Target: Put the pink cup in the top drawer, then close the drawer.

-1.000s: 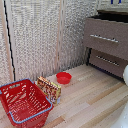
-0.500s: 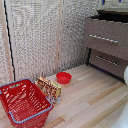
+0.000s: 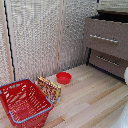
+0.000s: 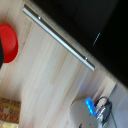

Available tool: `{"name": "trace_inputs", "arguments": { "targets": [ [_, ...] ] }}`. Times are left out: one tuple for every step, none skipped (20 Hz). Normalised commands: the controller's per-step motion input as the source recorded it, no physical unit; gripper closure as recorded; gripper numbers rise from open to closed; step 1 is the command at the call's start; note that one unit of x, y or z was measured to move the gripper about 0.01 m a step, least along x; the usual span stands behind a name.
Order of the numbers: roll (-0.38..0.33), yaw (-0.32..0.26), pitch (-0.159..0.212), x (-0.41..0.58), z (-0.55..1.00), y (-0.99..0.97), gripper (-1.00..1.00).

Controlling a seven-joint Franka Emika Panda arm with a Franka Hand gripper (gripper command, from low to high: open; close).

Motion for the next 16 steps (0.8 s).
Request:
{"name": "trace_inputs", "arguments": {
  "targets": [
    [-0.284,0.204,0.116,-0.126,-0.40,0.04,-1.00],
    [-0.292,0.205,0.120,-0.149,-0.37,0.02,-1.00],
    [-0.298,0.203,0.124,-0.177,-0.35,0.02,-1.00],
    [-0.308,0.201,0.137,-0.223,-0.30,0.01,-1.00],
    [-0.305,0.200,0.143,-0.243,-0.28,0.01,-1.00],
    [-0.304,0.190,0.154,-0.263,-0.27,0.05,-1.00],
    [-0.300,0.177,0.171,-0.300,-0.24,0.08,-1.00],
    [-0.297,0.167,0.182,-0.329,-0.23,0.11,-1.00],
    [-0.297,0.162,0.189,-0.343,-0.22,0.13,-1.00],
    [-0.297,0.159,0.190,-0.349,-0.21,0.13,-1.00],
    [-0.297,0.152,0.189,-0.349,-0.22,0.15,-1.00],
    [-0.297,0.148,0.185,-0.340,-0.24,0.16,-1.00],
    [-0.298,0.144,0.182,-0.340,-0.25,0.16,-1.00],
    [-0.298,0.144,0.175,-0.323,-0.28,0.17,-1.00],
    [-0.299,0.158,0.171,-0.329,-0.28,0.13,-1.00],
    [-0.271,0.185,0.170,-0.331,-0.28,0.05,-1.00]
  ]
}}
